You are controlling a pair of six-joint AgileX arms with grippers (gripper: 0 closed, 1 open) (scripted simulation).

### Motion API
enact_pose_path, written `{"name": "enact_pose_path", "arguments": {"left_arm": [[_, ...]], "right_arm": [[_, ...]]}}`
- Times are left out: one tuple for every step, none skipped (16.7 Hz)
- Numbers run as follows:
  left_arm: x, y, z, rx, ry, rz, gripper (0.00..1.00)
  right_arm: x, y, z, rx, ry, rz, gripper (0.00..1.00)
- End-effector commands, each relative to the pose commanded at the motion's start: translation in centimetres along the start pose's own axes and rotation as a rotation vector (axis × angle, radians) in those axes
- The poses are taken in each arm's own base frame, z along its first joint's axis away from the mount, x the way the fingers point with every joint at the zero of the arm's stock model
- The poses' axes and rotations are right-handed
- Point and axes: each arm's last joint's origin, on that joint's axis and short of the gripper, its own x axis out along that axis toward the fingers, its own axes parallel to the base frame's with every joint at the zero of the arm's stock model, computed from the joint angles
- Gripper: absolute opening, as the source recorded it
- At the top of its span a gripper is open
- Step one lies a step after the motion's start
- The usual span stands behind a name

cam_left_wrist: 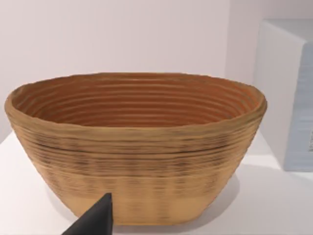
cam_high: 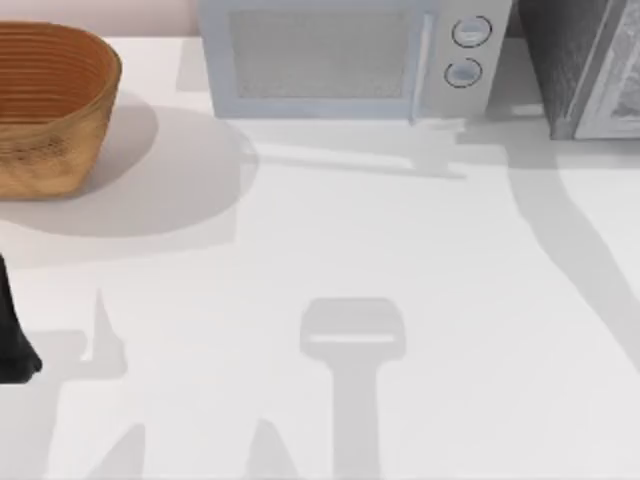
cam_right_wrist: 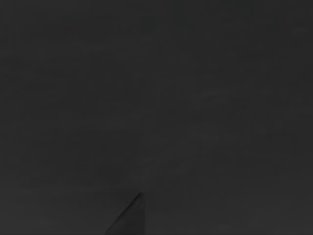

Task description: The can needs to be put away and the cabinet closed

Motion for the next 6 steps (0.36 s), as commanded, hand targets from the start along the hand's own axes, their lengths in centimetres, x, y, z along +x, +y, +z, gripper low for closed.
{"name": "enact_pose_path", "arguments": {"left_arm": [[0.0,0.0,0.0,0.0,0.0,0.0,1.0],[0.0,0.0,0.0,0.0,0.0,0.0,1.0],[0.0,0.0,0.0,0.0,0.0,0.0,1.0],[0.0,0.0,0.0,0.0,0.0,0.0,1.0],[0.0,0.0,0.0,0.0,0.0,0.0,1.0],[0.0,0.0,0.0,0.0,0.0,0.0,1.0]], "right_arm": [[0.8,0.0,0.0,0.0,0.0,0.0,1.0],[1.6,0.1,0.0,0.0,0.0,0.0,1.0],[2.5,0.0,0.0,0.0,0.0,0.0,1.0],[3.2,0.0,-0.1,0.0,0.0,0.0,1.0],[3.7,0.0,-0.1,0.0,0.0,0.0,1.0],[3.8,0.0,-0.1,0.0,0.0,0.0,1.0]]}}
